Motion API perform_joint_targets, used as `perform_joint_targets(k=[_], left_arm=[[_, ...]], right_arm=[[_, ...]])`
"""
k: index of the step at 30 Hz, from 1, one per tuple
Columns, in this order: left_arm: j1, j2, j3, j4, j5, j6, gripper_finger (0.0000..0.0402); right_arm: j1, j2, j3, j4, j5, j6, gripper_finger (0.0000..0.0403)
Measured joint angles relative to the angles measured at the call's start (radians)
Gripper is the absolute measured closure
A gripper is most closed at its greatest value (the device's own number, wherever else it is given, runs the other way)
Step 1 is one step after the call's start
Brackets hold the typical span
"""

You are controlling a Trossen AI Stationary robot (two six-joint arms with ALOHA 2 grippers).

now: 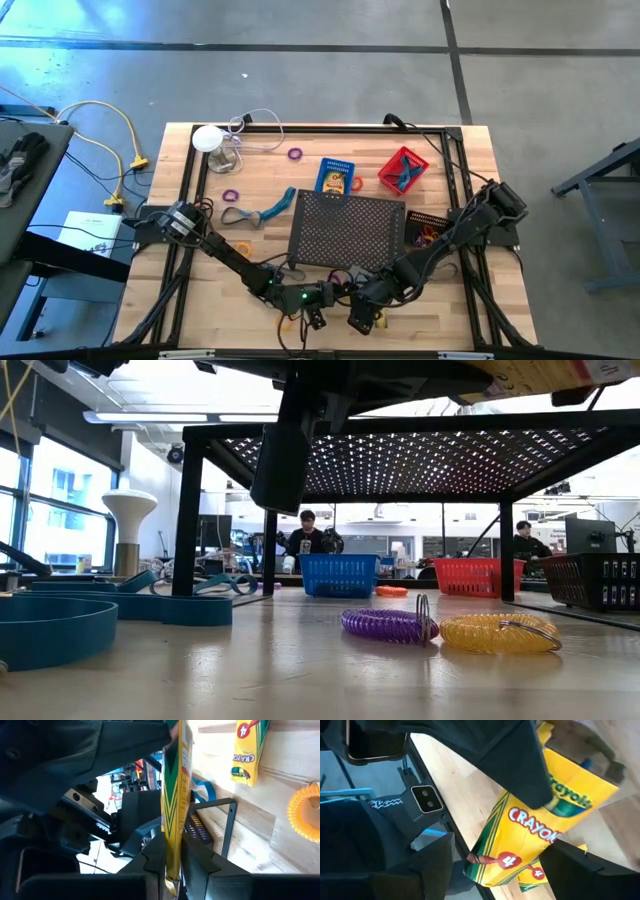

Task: Pick & Place Office Desk Supplies
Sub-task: Put the yellow crayon box into the blue bin

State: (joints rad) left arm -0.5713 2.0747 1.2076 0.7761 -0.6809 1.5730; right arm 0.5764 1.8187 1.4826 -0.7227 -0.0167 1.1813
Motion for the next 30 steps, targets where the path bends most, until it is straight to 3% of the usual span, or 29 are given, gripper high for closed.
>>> perform_joint_targets(k=[8, 16, 23, 30], left_arm=[[-0.009, -0.001, 0.002, 0.074, -0.059, -0.003, 0.0364], [-0.04, -0.001, 0.001, 0.098, -0.228, -0.104, 0.0364], [-0.033, -0.027, 0.0, 0.151, -0.456, -0.133, 0.0364], [0.038, -0.124, 0.0, 0.154, -0.529, -0.063, 0.0364]], right_arm=[[0.089, -0.071, 0.0, -0.025, 0.13, 0.119, 0.0136], [0.271, -0.098, 0.001, -0.035, 0.401, 0.274, 0.0136], [0.417, -0.097, 0.0, -0.031, 0.683, 0.339, 0.0137], [0.499, -0.096, 0.0, -0.029, 0.869, 0.335, 0.0136]])
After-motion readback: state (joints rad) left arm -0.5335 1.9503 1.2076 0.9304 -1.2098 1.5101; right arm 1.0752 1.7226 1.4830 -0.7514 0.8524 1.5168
